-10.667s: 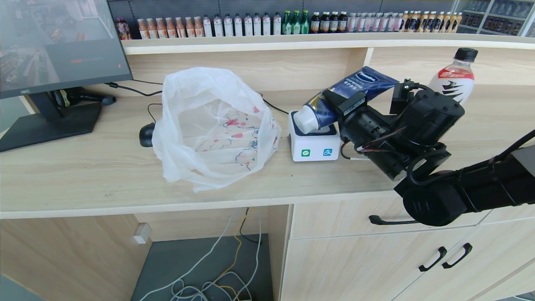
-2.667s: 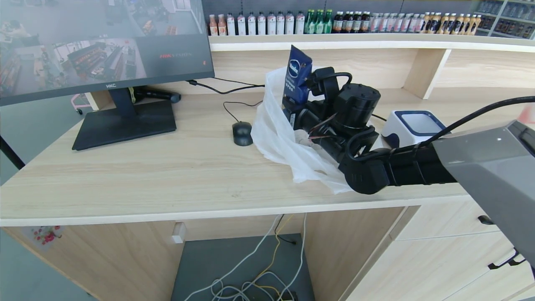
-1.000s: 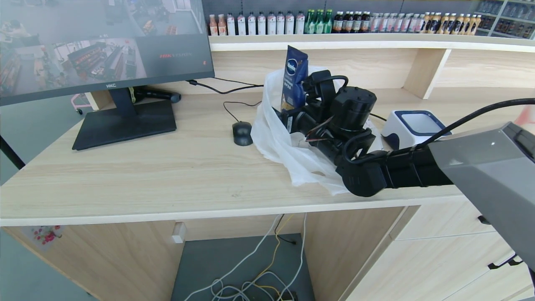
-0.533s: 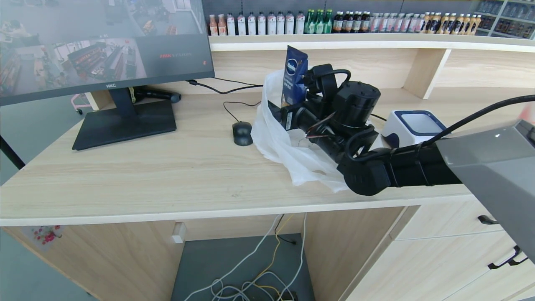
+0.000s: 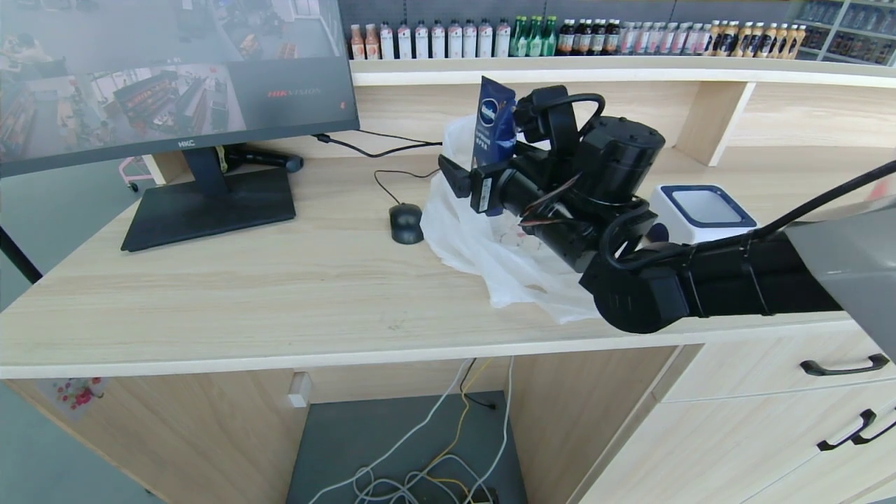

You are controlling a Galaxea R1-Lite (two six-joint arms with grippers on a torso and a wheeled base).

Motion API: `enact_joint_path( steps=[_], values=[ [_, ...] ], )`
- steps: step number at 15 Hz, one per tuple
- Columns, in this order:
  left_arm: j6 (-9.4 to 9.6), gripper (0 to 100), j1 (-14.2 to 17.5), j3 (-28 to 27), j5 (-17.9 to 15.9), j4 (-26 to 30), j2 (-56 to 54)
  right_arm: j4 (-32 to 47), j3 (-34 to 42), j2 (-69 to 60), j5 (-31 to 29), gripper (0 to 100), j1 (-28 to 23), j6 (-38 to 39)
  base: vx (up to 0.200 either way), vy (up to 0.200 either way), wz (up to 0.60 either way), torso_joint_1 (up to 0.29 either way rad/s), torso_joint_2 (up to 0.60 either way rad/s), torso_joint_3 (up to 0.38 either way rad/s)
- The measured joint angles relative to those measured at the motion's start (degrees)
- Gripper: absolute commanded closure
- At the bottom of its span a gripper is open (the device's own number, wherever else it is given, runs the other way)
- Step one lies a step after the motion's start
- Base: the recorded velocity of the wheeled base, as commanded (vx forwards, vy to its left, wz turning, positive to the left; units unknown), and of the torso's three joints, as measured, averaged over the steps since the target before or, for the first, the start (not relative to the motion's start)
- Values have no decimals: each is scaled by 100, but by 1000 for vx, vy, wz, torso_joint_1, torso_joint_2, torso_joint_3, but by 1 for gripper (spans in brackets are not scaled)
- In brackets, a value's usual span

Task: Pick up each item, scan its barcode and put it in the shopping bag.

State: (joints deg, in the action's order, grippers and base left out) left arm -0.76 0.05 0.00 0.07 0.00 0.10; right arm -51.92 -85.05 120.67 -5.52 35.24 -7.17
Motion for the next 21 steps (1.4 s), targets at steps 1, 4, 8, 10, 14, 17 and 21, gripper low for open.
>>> enact_joint_path(
  steps=[1,4,8,10,14,17,21],
  values=[
    [0,0,2,0,0,0,0,-57,165,-122,2,0,12,-20,0,0,0,0,0,0],
    [-2,0,2,0,0,0,0,-140,750,-581,6,0,54,-41,0,0,0,0,0,0],
    [0,0,2,0,0,0,0,-835,2014,-1259,-139,0,185,-55,0,0,0,0,0,0],
    [0,0,2,0,0,0,0,-1477,2922,-1566,-282,0,260,-46,0,0,0,0,0,0],
    [0,0,0,0,0,0,0,-3140,4802,-2082,-373,0,299,20,0,0,0,0,0,0],
    [0,0,0,0,0,0,0,-3725,5888,-2380,-386,0,266,63,0,0,0,0,0,0],
    [-9,0,2,0,0,0,0,-3805,6097,-2627,-391,0,351,137,0,0,0,0,0,0]
  ],
)
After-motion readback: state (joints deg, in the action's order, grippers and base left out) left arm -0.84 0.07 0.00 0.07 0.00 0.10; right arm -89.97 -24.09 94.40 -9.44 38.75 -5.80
